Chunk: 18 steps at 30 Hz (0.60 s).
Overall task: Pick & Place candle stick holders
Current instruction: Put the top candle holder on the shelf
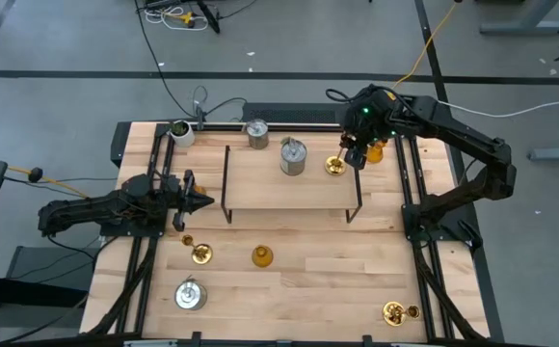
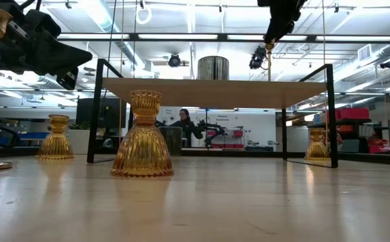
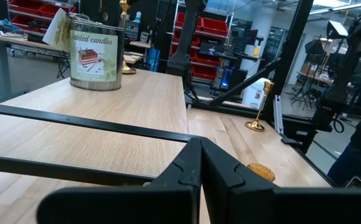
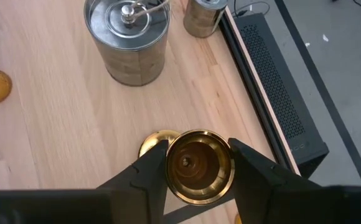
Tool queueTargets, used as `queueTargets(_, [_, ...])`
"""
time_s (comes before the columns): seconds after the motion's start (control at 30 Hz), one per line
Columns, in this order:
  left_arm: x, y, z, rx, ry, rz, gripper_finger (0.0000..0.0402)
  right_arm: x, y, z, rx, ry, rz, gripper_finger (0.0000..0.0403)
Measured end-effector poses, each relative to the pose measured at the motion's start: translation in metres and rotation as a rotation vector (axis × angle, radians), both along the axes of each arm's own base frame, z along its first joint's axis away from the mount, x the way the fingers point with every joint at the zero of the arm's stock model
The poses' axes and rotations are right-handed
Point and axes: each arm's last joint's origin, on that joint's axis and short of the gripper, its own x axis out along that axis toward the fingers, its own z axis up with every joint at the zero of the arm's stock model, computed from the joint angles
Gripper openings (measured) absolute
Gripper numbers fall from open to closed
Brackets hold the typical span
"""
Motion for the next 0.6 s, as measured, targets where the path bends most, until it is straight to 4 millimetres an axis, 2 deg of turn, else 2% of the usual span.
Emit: queueTargets(0.6, [0.0000, 0.0000, -0.0001, 0.000, 0.001, 0.000, 0.0007, -0.0004, 0.0002, -0.0004, 0.003, 0.006, 0.000, 0.0146])
